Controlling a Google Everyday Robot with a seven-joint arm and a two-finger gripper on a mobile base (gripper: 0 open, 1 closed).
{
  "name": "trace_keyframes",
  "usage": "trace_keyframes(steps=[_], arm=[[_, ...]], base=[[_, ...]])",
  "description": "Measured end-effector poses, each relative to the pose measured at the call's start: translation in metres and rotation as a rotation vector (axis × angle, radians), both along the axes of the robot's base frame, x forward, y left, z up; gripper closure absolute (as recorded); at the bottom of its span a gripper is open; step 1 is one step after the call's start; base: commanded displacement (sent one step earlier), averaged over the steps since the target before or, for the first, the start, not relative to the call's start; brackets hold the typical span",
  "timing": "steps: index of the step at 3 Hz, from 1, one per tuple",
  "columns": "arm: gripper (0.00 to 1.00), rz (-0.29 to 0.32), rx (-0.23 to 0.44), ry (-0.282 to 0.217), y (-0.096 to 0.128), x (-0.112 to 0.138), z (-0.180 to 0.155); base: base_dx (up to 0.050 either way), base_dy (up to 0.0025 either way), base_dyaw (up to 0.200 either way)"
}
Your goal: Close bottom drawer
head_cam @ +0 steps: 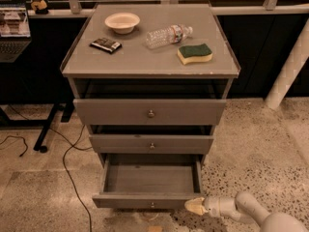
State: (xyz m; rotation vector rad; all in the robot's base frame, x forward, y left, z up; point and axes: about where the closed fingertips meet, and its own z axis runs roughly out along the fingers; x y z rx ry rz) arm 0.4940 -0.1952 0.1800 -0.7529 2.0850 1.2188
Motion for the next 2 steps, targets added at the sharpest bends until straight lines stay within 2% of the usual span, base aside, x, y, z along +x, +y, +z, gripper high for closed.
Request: trace_keyframes(steps=[2], arm=[[1.0,0.023,-0.011,-0.016,0.011,0.025,0.002]], base=[[0.0,0.0,0.0]])
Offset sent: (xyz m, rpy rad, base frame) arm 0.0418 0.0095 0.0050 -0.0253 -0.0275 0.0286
